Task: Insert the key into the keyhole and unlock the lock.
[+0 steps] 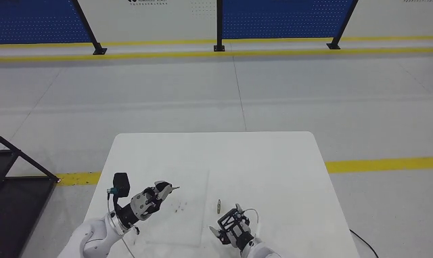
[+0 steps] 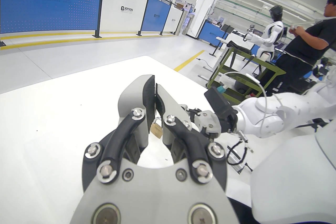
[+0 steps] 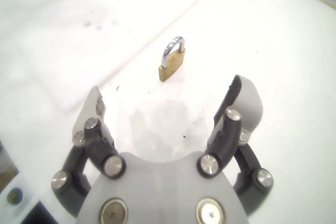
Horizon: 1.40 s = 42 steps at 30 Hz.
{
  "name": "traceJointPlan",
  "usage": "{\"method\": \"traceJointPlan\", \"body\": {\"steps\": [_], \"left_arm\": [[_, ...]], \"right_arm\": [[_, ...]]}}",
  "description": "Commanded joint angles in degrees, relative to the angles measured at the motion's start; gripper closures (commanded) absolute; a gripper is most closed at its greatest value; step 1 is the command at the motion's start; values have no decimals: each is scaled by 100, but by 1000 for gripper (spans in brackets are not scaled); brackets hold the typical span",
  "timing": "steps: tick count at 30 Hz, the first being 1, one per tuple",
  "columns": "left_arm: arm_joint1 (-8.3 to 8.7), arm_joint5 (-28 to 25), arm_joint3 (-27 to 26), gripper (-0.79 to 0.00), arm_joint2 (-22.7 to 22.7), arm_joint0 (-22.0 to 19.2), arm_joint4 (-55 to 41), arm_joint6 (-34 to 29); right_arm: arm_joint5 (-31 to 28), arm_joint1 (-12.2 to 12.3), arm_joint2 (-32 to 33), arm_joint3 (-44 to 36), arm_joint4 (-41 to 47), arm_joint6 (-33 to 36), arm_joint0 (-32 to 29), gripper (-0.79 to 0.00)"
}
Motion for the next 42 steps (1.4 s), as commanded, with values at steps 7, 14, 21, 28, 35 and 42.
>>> {"method": "traceJointPlan", "body": {"steps": [7,14,21,28,35,42], "left_arm": [[0,0,0,0,0,0,0,0],[0,0,0,0,0,0,0,0],[0,0,0,0,0,0,0,0],[0,0,0,0,0,0,0,0],[0,0,0,0,0,0,0,0],[0,0,0,0,0,0,0,0]], "right_arm": [[328,-158,-253,409,243,-82,415,-573],[400,-248,-372,639,438,-49,624,-372],[560,-331,-474,818,506,-59,791,-323],[751,-416,-563,988,606,-119,896,-166],[701,-438,-530,1029,702,-222,906,0],[245,-311,-24,321,1101,-769,603,0]]}}
